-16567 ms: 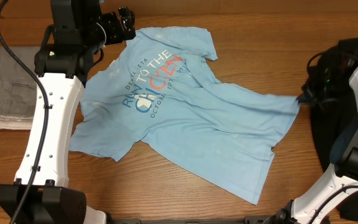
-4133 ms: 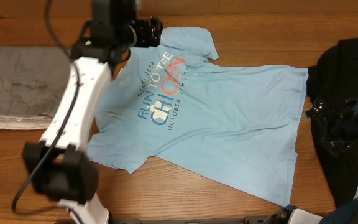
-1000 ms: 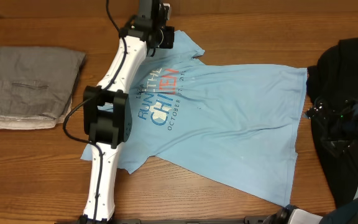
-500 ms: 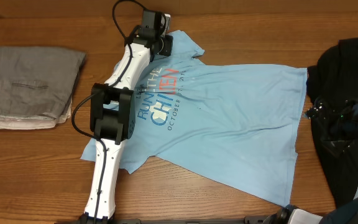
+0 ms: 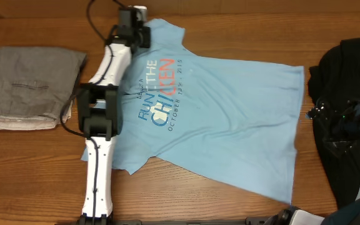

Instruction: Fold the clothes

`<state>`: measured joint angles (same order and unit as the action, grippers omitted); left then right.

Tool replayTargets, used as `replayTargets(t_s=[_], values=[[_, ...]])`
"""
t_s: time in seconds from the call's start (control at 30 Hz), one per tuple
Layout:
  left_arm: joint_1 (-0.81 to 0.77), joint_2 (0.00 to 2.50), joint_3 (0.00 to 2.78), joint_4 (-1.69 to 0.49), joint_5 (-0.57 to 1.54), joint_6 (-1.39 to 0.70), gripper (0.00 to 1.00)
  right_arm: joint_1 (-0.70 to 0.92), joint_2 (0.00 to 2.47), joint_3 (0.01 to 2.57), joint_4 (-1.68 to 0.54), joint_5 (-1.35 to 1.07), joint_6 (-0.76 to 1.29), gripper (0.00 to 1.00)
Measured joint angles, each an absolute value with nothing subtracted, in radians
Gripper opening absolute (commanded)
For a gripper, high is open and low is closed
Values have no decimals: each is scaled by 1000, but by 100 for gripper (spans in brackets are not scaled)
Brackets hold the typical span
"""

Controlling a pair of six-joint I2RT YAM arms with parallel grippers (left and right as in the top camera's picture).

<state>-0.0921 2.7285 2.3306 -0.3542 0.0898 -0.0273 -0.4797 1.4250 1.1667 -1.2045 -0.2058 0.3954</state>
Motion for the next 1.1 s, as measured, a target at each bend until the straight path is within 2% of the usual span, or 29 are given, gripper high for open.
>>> replayTargets(t_s=[0.1,0.2,0.33,0.47,0.5,0.57,0.8,0.97,1.1], values=[[-62,2751,2396,-390,144,-50,18,-480,1425,1167,-1205,-206,395,100],[-50,2768,2505,-442,183,-79,32,-480,1425,1167,-1205,-205,395,100],[-70,2766,2703,-540,214,-124,32,-480,1425,1167,-1204,-206,395,100],[-109,2729,2888,-776,210,-153,18,-480,1425,1167,-1204,-206,395,100],[-118,2719,2922,-844,197,-158,19,-480,1425,1167,-1204,-206,396,100],[-138,2689,2991,-993,163,-160,31,-480,1425,1167,-1204,-205,396,100],[-165,2558,3114,-1383,63,-202,35,-480,1425,1167,-1204,-206,395,100],[-162,2462,3124,-1584,40,-223,43,-480,1425,1167,-1205,-206,395,100],[-167,2409,3125,-1687,4,-234,43,-480,1425,1167,-1204,-206,395,100]])
